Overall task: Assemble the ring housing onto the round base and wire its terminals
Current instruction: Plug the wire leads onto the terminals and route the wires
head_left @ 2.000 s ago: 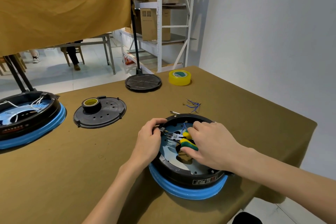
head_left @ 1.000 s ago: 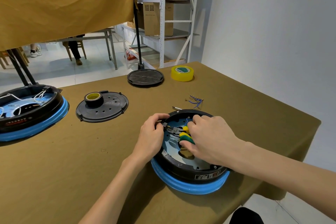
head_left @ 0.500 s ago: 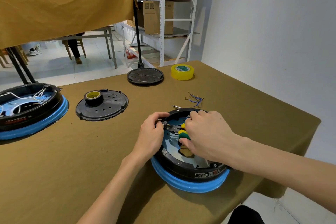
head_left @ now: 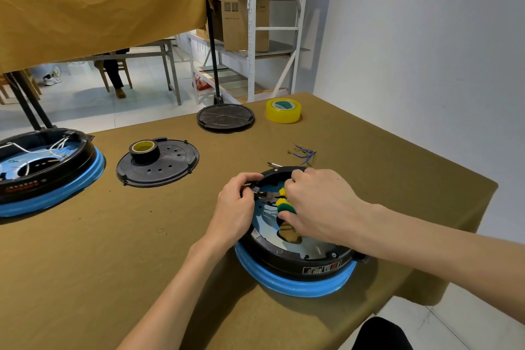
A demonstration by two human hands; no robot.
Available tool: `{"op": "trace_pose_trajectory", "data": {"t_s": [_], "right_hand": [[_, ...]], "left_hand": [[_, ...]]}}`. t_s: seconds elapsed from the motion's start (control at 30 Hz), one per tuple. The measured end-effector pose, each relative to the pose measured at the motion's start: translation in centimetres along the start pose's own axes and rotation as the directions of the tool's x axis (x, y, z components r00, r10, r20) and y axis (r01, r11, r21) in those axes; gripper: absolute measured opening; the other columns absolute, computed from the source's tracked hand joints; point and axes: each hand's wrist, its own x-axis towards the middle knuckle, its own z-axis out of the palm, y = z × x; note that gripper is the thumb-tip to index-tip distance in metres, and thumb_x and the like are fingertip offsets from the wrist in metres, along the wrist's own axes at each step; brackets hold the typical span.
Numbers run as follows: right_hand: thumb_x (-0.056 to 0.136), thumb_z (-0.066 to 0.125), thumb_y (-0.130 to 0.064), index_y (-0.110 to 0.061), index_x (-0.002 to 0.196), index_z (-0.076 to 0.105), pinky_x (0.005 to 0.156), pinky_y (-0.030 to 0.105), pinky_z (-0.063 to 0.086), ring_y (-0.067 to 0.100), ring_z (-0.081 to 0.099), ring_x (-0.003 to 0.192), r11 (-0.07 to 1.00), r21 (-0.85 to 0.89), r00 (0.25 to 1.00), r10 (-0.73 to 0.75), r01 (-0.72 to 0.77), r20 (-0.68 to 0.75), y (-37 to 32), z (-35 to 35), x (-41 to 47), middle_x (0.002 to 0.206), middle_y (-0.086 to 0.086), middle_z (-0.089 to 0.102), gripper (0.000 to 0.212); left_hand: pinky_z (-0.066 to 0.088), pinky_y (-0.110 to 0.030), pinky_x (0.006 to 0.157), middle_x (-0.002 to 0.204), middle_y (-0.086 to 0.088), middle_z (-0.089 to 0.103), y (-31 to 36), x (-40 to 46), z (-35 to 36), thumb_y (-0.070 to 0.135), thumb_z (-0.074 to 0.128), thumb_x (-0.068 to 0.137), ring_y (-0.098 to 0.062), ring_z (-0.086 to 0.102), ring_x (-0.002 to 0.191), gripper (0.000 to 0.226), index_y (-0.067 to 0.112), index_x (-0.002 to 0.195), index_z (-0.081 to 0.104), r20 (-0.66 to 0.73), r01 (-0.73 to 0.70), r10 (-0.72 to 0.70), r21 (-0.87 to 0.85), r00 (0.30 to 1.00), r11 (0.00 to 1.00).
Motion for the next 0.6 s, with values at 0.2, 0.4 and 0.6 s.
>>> {"op": "trace_pose_trajectory", "data": {"t_s": [0.2, 0.4, 0.6], "right_hand": [[0.098, 0.058, -0.051, -0.014, 0.104, 0.064, 0.066, 0.033, 0.039, 0.028, 0.064, 0.091, 0.999, 0.053, 0.999, -0.012, 0.010, 0.032, 0.06, -0.12, 0.00, 0.100, 0.007, 0.063, 0.039], [0.099, 0.055, -0.050, -0.020, 0.089, 0.050, 0.063, 0.034, 0.039, 0.027, 0.057, 0.080, 0.998, 0.055, 0.997, -0.035, 0.030, 0.075, 0.12, -0.41, 0.02, 0.086, 0.003, 0.045, 0.032], [0.096, 0.058, -0.051, -0.019, 0.082, 0.037, 0.057, 0.033, 0.034, 0.025, 0.047, 0.069, 0.998, 0.056, 0.995, 0.003, -0.009, 0.104, -0.03, -0.56, 0.70, 0.075, -0.001, 0.038, 0.041]], "left_hand": [[0.049, -0.040, 0.108, 0.126, 0.003, 0.065, 0.03, 0.08, 0.05, 0.002, 0.037, 0.104, -0.011, 0.058, 0.122, 0.041, 0.020, 0.128, 0.065, -0.004, -0.007, 0.007, 0.008, 1.000, 1.000], [0.048, -0.041, 0.109, 0.127, 0.002, 0.065, 0.05, 0.05, 0.02, 0.002, 0.037, 0.104, -0.013, 0.057, 0.123, 0.041, 0.019, 0.129, 0.065, -0.006, -0.001, 0.001, 0.007, 1.000, 1.000], [0.049, -0.036, 0.107, 0.127, 0.002, 0.065, 0.17, 0.00, -0.05, 0.002, 0.037, 0.105, -0.012, 0.058, 0.123, 0.040, 0.019, 0.129, 0.064, 0.005, -0.001, 0.001, -0.001, 1.000, 1.000]]}}
